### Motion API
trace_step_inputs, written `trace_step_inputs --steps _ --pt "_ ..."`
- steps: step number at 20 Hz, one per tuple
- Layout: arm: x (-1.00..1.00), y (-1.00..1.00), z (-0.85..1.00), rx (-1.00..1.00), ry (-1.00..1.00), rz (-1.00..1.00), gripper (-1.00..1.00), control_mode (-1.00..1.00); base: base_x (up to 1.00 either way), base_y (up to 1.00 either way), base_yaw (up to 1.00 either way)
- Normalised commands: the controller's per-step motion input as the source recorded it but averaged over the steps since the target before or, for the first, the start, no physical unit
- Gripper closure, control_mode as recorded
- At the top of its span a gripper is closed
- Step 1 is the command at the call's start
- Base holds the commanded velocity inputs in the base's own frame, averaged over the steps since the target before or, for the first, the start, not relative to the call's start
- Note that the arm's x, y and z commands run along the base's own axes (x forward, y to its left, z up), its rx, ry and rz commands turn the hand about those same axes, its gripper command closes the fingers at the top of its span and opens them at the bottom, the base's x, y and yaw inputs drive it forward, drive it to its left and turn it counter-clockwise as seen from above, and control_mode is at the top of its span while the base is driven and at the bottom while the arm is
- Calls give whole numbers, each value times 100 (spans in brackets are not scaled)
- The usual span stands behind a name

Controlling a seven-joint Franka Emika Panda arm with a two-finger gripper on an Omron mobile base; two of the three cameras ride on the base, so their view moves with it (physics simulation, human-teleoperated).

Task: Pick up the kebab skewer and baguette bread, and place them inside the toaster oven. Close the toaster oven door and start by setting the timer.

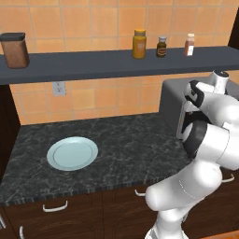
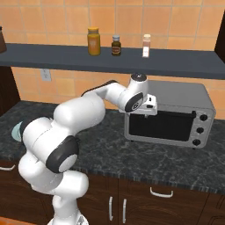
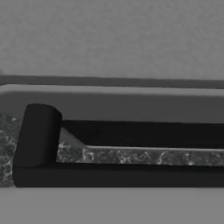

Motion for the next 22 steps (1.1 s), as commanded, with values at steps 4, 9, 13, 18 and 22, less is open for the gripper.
trace_step_inputs --steps 4,9,13,18,22 --pt "-29 -17 0 1 -1 0 -100 -100 0 0 0" --pt "-70 -36 0 3 -6 0 -100 -100 0 0 0" --pt "-63 -60 1 3 -7 0 -100 -100 0 0 0" --pt "-25 -79 11 0 0 0 -100 -100 0 0 0" --pt "-11 -93 17 0 0 6 -100 -100 0 0 0"
